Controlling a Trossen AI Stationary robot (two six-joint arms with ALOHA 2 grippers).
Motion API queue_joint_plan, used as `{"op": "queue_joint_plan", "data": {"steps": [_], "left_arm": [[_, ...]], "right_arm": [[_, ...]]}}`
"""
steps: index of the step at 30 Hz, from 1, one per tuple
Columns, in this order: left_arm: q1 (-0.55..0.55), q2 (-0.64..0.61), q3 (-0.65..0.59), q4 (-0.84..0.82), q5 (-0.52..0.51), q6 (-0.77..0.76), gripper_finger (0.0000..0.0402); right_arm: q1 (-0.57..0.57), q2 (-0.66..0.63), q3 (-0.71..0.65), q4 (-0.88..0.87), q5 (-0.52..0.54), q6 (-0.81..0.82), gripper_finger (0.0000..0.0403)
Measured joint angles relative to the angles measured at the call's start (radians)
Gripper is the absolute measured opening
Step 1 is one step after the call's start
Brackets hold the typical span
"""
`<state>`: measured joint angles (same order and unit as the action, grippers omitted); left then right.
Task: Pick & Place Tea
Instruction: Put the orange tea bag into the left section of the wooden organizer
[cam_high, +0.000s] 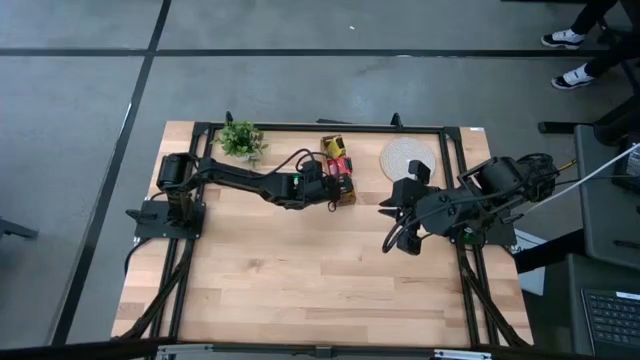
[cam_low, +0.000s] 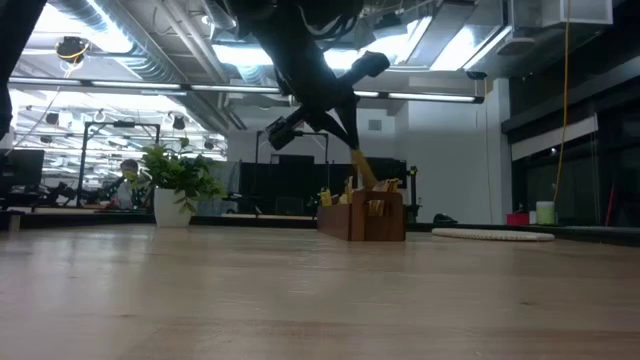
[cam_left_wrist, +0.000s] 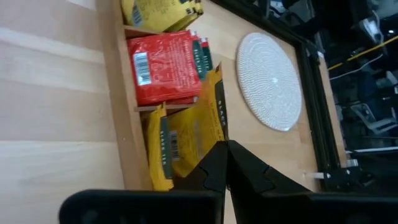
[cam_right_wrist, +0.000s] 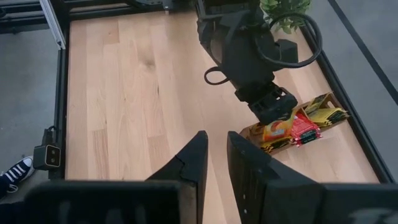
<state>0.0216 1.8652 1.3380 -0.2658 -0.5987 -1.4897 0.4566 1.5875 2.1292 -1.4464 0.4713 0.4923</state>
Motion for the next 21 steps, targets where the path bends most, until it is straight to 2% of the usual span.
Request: {"op": "queue_joint_plan", "data": {"steps": [18, 21], "left_arm": [[0.000, 0.006, 0.000, -0.005, 0.007, 0.011, 0.0006], [0.000, 0.021, 0.000, -0.018, 0.036, -0.002, 0.0004]], "right_arm": [[0.000, 0.000, 0.000, -0.003, 0.000, 0.000, 0.0064], [0.000, 0.000, 0.000, -0.003, 0.000, 0.000, 0.0064]]}}
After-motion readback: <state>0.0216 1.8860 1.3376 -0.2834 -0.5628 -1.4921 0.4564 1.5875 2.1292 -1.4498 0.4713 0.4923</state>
